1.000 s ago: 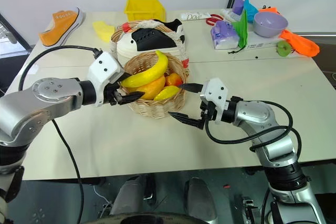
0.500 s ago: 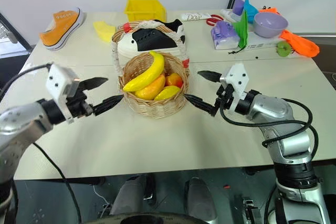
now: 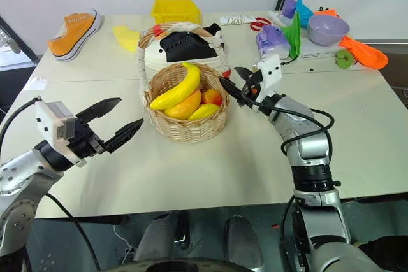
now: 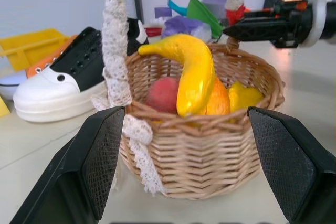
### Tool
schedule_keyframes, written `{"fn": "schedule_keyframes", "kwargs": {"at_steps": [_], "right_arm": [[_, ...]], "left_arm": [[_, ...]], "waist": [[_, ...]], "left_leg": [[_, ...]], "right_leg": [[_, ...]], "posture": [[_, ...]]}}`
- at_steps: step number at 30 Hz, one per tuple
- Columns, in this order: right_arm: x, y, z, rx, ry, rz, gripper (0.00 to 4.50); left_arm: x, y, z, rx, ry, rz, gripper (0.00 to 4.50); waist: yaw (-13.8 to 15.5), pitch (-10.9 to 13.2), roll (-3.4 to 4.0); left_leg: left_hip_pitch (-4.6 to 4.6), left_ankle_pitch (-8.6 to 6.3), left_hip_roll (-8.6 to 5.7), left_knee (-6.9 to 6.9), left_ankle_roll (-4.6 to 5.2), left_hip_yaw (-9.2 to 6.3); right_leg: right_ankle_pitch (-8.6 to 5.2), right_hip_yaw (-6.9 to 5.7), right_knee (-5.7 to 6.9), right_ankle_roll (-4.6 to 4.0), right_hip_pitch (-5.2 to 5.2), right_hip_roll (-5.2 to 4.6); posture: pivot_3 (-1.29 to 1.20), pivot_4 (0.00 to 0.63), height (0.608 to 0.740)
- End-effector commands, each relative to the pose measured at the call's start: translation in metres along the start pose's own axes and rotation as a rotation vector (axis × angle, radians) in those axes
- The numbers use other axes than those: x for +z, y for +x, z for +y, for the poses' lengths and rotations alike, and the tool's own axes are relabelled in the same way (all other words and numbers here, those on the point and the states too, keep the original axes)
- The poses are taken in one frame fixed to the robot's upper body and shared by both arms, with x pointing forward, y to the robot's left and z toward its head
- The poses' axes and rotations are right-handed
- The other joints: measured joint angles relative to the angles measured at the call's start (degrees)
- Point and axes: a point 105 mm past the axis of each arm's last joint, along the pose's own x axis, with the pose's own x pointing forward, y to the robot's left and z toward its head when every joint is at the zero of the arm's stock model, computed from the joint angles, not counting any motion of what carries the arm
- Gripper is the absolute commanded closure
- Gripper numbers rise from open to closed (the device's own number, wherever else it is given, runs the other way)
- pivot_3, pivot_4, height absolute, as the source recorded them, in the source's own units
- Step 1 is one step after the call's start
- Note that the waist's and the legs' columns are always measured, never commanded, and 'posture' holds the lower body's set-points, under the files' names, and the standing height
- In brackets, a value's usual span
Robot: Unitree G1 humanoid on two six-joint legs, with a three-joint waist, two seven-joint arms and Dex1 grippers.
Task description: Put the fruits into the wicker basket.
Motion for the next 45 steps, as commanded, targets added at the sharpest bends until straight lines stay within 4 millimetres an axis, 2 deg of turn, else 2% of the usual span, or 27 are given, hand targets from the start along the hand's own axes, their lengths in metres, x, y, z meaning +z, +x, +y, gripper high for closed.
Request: {"fn": "schedule_keyframes", "kwargs": {"at_steps": [1,2,5,10,13,16,20,22,23,28,29,32,35,39,42,45], "right_arm": [[0.023,-0.001,-0.003,-0.022,-0.034,-0.081,4.11],[0.026,-0.002,-0.004,-0.030,-0.040,-0.090,4.48],[0.035,-0.012,-0.009,-0.062,-0.075,-0.115,4.48],[0.058,-0.059,-0.056,-0.291,-0.189,-0.129,4.48],[0.067,-0.091,-0.092,-0.507,-0.249,-0.114,4.48],[0.065,-0.116,-0.118,-0.658,-0.278,-0.076,4.48],[0.060,-0.141,-0.144,-0.828,-0.233,-0.078,4.48],[0.056,-0.147,-0.150,-0.861,-0.219,-0.069,3.51],[0.055,-0.147,-0.149,-0.854,-0.222,-0.065,3.18],[0.063,-0.151,-0.145,-0.859,-0.316,-0.064,0.74],[0.068,-0.153,-0.143,-0.850,-0.382,-0.057,0.31],[0.076,-0.164,-0.136,-0.814,-0.475,-0.053,0.31],[0.072,-0.177,-0.132,-0.773,-0.516,-0.016,0.31],[0.062,-0.175,-0.108,-0.570,-0.449,-0.021,0.31],[0.047,-0.170,-0.089,-0.428,-0.373,0.023,0.31],[0.002,-0.146,-0.034,-0.105,-0.251,0.147,0.31]], "left_arm": [[0.007,0.000,-0.007,-0.006,0.036,-0.029,0.50],[0.005,0.001,-0.008,-0.007,0.034,-0.026,0.50],[0.000,0.004,-0.010,-0.013,0.033,-0.014,0.50],[-0.005,0.020,-0.011,-0.045,0.018,-0.020,0.50],[-0.005,0.031,-0.012,-0.071,0.010,-0.038,0.50],[-0.004,0.041,-0.014,-0.096,0.002,-0.053,0.50],[-0.004,0.050,-0.017,-0.119,-0.004,-0.068,0.50],[-0.004,0.053,-0.018,-0.125,-0.005,-0.073,0.50],[-0.004,0.053,-0.018,-0.125,-0.006,-0.074,0.50],[-0.009,0.053,-0.012,-0.096,-0.022,-0.056,0.50],[-0.014,0.053,-0.007,-0.069,-0.033,-0.032,0.50],[-0.029,0.047,0.010,0.018,-0.043,0.047,0.50],[-0.039,0.036,0.029,0.097,-0.018,0.101,0.50],[-0.054,0.013,0.056,0.218,0.002,0.173,0.50],[-0.063,0.000,0.065,0.265,0.011,0.209,0.50],[-0.076,-0.025,0.076,0.356,0.012,0.258,0.50]], "waist": [[0.0,0.0,0.00],[0.0,0.0,0.00],[0.1,0.0,0.00],[0.5,0.0,0.02],[0.3,0.0,0.03],[0.1,0.0,0.04],[-0.2,0.0,0.12],[-0.1,0.1,0.15],[0.0,0.1,0.16],[0.0,0.1,0.16],[0.1,0.1,0.16],[0.4,0.1,0.17],[0.2,0.1,0.16],[0.1,0.1,0.17],[-0.1,0.1,0.17],[0.0,0.0,0.13]], "left_leg": [[0.00,0.00,0.00,0.00,0.00,0.00],[0.00,0.00,0.00,0.00,0.00,0.00],[-0.01,0.00,0.00,0.00,0.00,0.01],[-0.06,-0.02,-0.05,0.03,0.02,0.01],[-0.05,-0.03,-0.05,0.04,0.04,0.02],[-0.04,-0.02,-0.03,0.02,0.05,0.02],[0.00,-0.01,0.01,-0.01,0.06,0.11],[0.00,-0.01,0.01,0.01,0.06,0.12],[0.00,0.00,0.01,0.02,0.06,0.12],[0.00,-0.01,0.01,0.03,0.06,0.14],[0.00,-0.01,0.01,0.04,0.06,0.14],[-0.01,-0.01,-0.02,0.06,0.07,0.13],[0.00,-0.01,-0.02,0.06,0.07,0.13],[0.04,-0.01,0.01,0.04,0.07,0.12],[0.06,-0.02,0.04,0.01,0.07,0.12],[0.06,-0.04,0.03,0.01,0.09,0.10]], "right_leg": [[0.00,0.00,0.00,0.00,0.00,0.01],[0.00,-0.01,0.00,0.00,0.00,0.00],[0.00,-0.01,0.00,0.00,-0.01,0.00],[0.00,-0.03,-0.02,0.00,0.00,-0.03],[-0.01,-0.02,-0.03,0.00,0.01,-0.03],[0.00,-0.02,-0.02,0.01,-0.01,0.01],[0.02,-0.02,0.00,0.06,-0.04,0.15],[0.01,-0.01,0.02,0.07,-0.04,0.23],[0.01,-0.01,0.03,0.07,-0.04,0.23],[0.02,0.01,0.03,0.11,-0.03,0.24],[0.02,0.01,0.03,0.11,-0.03,0.24],[0.00,0.00,0.02,0.15,0.00,0.22],[0.00,0.01,0.02,0.16,0.01,0.22],[0.00,0.01,0.02,0.15,0.02,0.23],[0.00,0.03,0.02,0.15,0.02,0.22],[0.00,0.03,0.00,0.14,0.04,0.07]], "posture": [[0.00,0.150,0.733],[0.00,0.150,0.733],[0.00,0.150,0.733],[0.00,0.150,0.733],[0.00,0.150,0.733],[0.00,0.150,0.733],[0.00,0.150,0.733],[0.00,0.150,0.733],[0.00,0.150,0.733],[0.00,0.150,0.733],[0.00,0.150,0.733],[0.00,0.150,0.733],[0.00,0.150,0.733],[0.00,0.150,0.733],[0.00,0.150,0.733],[0.00,0.150,0.733]]}}
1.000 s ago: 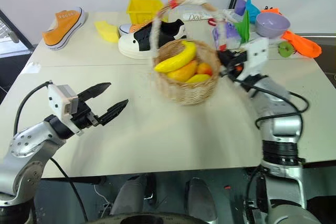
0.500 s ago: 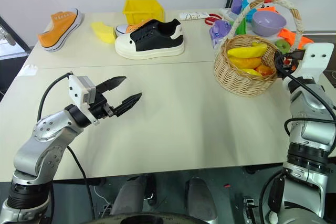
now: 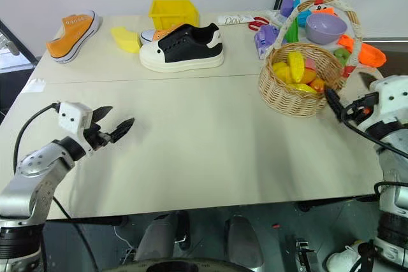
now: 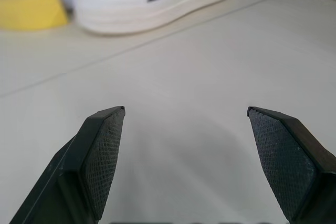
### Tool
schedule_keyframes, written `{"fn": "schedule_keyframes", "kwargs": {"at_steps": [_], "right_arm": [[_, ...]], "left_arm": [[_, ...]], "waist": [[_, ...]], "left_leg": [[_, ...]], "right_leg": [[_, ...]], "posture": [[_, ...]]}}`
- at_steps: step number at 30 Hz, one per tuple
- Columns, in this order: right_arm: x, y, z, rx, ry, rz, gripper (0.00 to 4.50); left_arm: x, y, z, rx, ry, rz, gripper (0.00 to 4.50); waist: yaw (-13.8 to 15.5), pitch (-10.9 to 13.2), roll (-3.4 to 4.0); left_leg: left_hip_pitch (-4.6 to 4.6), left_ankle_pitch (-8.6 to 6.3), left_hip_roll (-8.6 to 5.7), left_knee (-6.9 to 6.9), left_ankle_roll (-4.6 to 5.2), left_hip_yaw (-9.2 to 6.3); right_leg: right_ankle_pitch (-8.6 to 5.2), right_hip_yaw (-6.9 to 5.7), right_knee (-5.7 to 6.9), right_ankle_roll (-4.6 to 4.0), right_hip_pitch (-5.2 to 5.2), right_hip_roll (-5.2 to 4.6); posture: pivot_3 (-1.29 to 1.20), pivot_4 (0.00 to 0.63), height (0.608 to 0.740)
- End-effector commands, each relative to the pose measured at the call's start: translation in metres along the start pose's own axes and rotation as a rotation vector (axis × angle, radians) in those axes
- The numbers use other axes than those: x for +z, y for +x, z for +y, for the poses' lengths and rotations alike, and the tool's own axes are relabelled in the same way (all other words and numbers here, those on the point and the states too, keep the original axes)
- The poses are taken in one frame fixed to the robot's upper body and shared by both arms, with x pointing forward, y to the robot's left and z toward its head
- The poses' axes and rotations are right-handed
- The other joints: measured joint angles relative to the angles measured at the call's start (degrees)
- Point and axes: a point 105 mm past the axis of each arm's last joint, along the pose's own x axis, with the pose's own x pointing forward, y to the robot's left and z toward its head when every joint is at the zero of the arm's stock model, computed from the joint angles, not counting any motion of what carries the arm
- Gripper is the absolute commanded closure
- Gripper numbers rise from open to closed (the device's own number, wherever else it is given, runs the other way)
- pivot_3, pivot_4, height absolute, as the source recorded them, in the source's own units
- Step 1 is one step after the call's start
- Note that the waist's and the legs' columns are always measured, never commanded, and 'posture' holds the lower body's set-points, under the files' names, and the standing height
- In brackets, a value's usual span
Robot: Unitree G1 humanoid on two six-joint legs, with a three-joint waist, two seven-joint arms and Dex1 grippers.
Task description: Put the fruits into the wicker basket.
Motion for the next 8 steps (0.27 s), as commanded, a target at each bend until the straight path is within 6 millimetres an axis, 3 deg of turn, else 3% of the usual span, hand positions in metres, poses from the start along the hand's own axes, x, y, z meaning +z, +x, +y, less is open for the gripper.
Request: {"fn": "schedule_keyframes", "kwargs": {"at_steps": [1,5,8], "right_arm": [[-0.003,0.004,0.067,0.318,0.059,0.016,0.31],[-0.022,0.015,0.095,0.385,0.111,0.042,0.31],[-0.028,0.021,0.103,0.395,0.133,0.042,0.31]], "left_arm": [[-0.003,-0.018,0.022,0.109,0.031,0.000,0.50],[-0.018,-0.031,0.025,0.157,-0.004,0.028,0.50],[-0.021,-0.035,0.022,0.163,-0.028,0.024,0.50]], "waist": [[-0.1,0.0,-0.03],[0.0,0.0,-0.02],[0.1,0.0,-0.03]], "left_leg": [[0.01,-0.01,0.03,-0.03,0.00,-0.02],[-0.01,-0.02,0.03,0.00,-0.03,-0.05],[-0.01,-0.13,-0.02,0.02,-0.16,-0.06]], "right_leg": [[0.00,0.02,-0.02,0.00,-0.01,-0.01],[-0.08,0.03,-0.02,-0.19,-0.02,-0.08],[-0.11,0.04,-0.12,-0.29,-0.10,-0.18]], "posture": [[0.00,0.150,0.733],[0.00,0.150,0.733],[0.00,0.150,0.733]]}}
